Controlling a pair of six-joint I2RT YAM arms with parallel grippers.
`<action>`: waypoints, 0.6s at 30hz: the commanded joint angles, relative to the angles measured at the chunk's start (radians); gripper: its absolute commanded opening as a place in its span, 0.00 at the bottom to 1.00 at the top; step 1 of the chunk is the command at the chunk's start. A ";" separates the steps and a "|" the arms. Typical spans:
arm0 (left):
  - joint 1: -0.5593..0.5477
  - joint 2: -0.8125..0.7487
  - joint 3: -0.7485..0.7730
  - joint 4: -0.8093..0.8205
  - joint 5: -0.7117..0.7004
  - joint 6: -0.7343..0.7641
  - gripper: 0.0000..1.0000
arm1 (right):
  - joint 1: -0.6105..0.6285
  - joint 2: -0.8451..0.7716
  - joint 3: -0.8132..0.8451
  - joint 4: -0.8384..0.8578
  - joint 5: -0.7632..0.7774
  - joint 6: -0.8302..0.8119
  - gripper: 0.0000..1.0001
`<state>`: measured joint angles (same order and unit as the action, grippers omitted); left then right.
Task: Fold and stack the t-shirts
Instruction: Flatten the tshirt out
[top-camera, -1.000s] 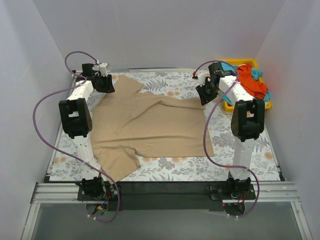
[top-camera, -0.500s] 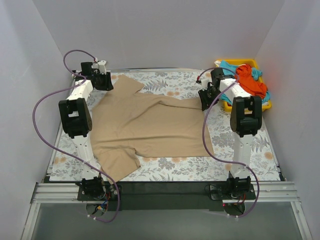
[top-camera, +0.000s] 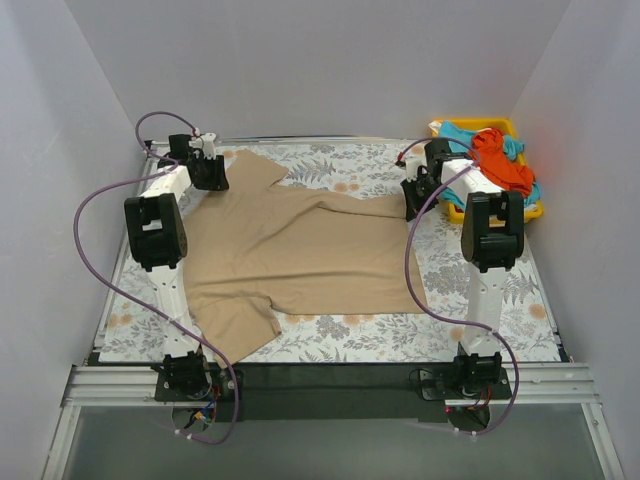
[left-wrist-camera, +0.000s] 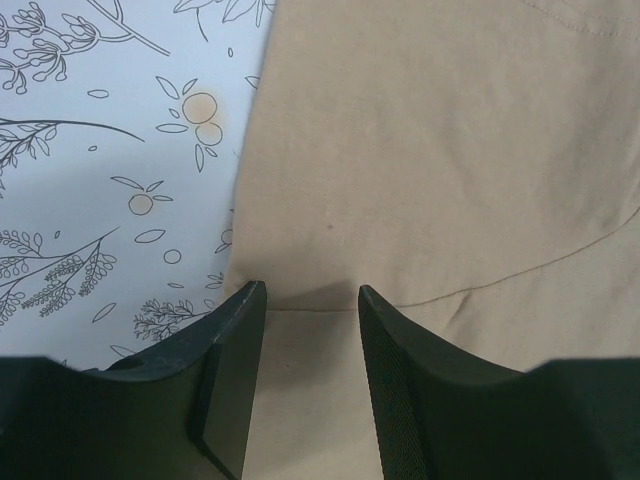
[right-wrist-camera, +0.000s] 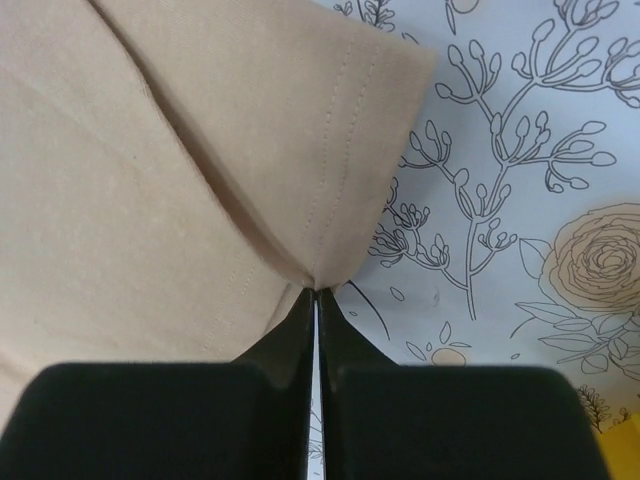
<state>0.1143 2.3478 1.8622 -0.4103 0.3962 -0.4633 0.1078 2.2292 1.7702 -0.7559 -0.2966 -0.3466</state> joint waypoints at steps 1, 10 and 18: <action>0.001 -0.024 0.032 0.027 -0.011 -0.008 0.40 | -0.008 -0.002 0.000 0.009 -0.032 0.012 0.02; 0.001 0.011 0.038 0.034 -0.056 -0.003 0.30 | -0.007 -0.100 0.054 0.012 -0.068 0.018 0.01; 0.001 0.022 0.054 0.080 -0.016 -0.058 0.32 | 0.004 -0.051 0.204 0.058 -0.065 0.024 0.01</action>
<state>0.1143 2.3718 1.8748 -0.3637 0.3599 -0.4946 0.1070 2.1979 1.8847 -0.7391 -0.3473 -0.3378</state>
